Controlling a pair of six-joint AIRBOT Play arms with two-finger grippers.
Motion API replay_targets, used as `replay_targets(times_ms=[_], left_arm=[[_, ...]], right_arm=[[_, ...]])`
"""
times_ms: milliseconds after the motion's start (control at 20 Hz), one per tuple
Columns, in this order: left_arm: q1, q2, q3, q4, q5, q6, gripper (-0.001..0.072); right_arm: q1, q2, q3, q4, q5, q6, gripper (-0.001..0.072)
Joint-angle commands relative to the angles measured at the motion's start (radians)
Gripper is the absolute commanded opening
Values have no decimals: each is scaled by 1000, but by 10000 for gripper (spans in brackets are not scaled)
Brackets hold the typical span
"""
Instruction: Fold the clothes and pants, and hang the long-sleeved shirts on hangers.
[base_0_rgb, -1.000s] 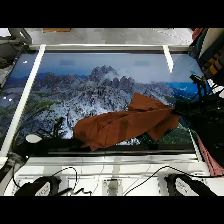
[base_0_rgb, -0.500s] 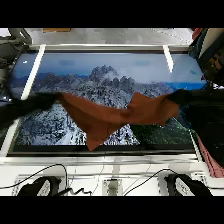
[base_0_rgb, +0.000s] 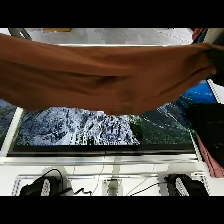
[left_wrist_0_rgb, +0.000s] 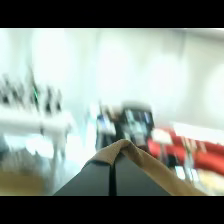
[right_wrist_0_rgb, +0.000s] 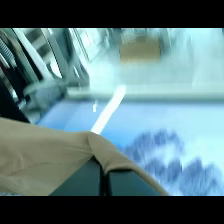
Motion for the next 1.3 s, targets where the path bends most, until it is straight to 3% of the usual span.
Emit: replay_targets(times_ms=[0,150,300,550,650,750,950,1050,1250], left_arm=[[3,89,6,4,69,0,14],[3,106,6,8,64,0,14],[3,60,3,7,-51,0,13],[3,-263,-2,7,-565,-30,13],[-7,-442,-4,8,-684,-29,13],[-43,-631,-4,6,-677,-26,13],[-156,-917,-3,-9,-490,72,13],[-200,-995,-3,-3,-426,72,14],[-212,-1059,-3,140,-478,23,13]], right_arm=[[0,121,41,-8,-23,5,15],[0,175,59,-128,-77,47,15],[0,129,58,-249,-92,121,15],[0,-159,16,-249,75,158,16],[0,-318,-8,-251,193,158,16],[0,-466,-32,-251,211,157,17],[0,-718,-37,-246,57,157,17],[0,-798,-37,-252,2,157,16],[0,-885,-37,-355,110,157,16]])
